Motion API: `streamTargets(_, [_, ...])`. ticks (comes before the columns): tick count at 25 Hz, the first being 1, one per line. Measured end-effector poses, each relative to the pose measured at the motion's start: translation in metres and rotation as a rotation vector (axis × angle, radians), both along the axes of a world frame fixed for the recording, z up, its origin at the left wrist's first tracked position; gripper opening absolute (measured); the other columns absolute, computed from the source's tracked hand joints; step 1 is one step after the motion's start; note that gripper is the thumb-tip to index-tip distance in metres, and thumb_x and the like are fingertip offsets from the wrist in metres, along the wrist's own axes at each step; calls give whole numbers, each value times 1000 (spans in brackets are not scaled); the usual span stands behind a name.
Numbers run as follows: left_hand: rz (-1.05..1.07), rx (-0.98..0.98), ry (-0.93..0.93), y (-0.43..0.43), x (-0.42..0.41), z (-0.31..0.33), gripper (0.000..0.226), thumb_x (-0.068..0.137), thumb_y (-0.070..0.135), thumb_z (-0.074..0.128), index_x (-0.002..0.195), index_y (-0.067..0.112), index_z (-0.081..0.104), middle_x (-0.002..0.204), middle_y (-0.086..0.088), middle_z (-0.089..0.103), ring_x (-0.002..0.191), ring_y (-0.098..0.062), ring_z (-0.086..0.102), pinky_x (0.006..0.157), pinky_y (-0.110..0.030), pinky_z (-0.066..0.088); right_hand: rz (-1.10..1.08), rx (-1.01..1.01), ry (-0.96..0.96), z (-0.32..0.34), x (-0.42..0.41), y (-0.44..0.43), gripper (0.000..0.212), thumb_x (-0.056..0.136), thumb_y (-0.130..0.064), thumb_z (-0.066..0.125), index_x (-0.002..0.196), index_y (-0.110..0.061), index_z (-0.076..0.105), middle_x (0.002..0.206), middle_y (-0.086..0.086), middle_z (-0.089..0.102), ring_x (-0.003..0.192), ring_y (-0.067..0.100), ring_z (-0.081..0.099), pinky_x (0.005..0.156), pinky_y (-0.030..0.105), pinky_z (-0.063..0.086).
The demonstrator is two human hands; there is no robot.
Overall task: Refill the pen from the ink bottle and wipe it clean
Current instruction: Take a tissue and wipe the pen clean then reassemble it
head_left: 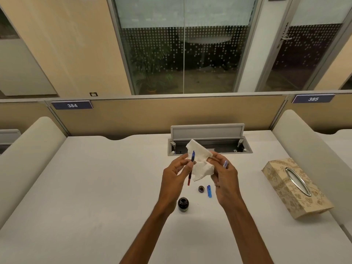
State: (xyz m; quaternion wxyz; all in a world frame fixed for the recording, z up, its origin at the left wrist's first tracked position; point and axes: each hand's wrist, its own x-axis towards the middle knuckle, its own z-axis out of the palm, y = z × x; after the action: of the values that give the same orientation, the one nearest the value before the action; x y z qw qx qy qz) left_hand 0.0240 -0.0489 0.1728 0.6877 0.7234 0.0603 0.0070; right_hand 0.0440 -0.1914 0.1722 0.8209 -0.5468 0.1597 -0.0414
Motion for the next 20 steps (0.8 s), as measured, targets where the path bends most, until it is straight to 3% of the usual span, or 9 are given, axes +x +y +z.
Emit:
streamTargets(3, [61,-109,43,-4,-1,1,55,79,43,62,128,18,63,128,-1,66,114,-23,65,96,-40,55,56,-13,25,-5,-3,-1,23,95,-16,59,85,-28,76,83,-5,77,54,12,65,73,27,60])
streamTargets(4, [79,-110,37,-4,-1,2,56,77,44,62,125,17,64,124,-2,68,111,-24,67,94,-37,57,124,-11,17,-6,-4,-4,25,97,-19,56,91,-29,78,84,-4,77,41,10,53,44,9,30])
streamTargets(5, [89,-108,27,-4,0,3,53,77,44,61,122,17,65,120,-2,69,108,-24,68,91,-33,58,205,-20,-3,-7,-4,-6,24,97,-18,55,102,-29,77,89,-1,78,38,8,42,94,57,40])
streamTargets(6, [95,-110,19,-3,1,3,47,78,43,61,118,18,66,117,-2,69,105,-23,68,89,-30,58,275,-46,-27,-7,-5,-8,25,96,-15,57,112,-27,72,95,1,77,42,8,41,57,23,57])
streamTargets(8, [89,-124,16,-1,3,4,32,86,35,62,115,21,65,112,1,69,104,-21,67,90,-30,57,305,-125,-71,-6,-5,-9,30,89,-11,68,114,-28,67,101,-7,76,59,10,63,57,12,52])
streamTargets(10, [45,-128,22,1,4,4,27,90,28,61,116,21,65,111,2,70,105,-21,67,93,-32,56,226,-229,-116,-2,-5,-6,24,82,-14,74,99,-30,66,90,-18,74,76,3,72,61,8,53])
streamTargets(13, [-32,-133,47,3,6,3,31,93,27,58,121,14,64,115,-6,71,105,-23,70,92,-33,58,145,-344,-142,1,-1,-3,16,85,-17,71,89,-29,63,81,-13,70,66,-1,68,57,4,49])
streamTargets(17, [-64,-228,102,3,6,5,34,96,27,54,125,12,63,122,-5,67,112,-23,65,92,-31,56,112,-261,-115,-1,2,-5,15,90,-14,66,94,-28,62,82,-18,71,77,1,72,57,4,50])
streamTargets(20, [-140,-439,165,3,8,8,36,98,28,50,129,15,60,129,-3,64,121,-24,59,101,-41,49,108,-254,-92,-2,1,-3,10,89,-17,68,92,-26,64,78,-18,73,76,-2,71,54,5,50])
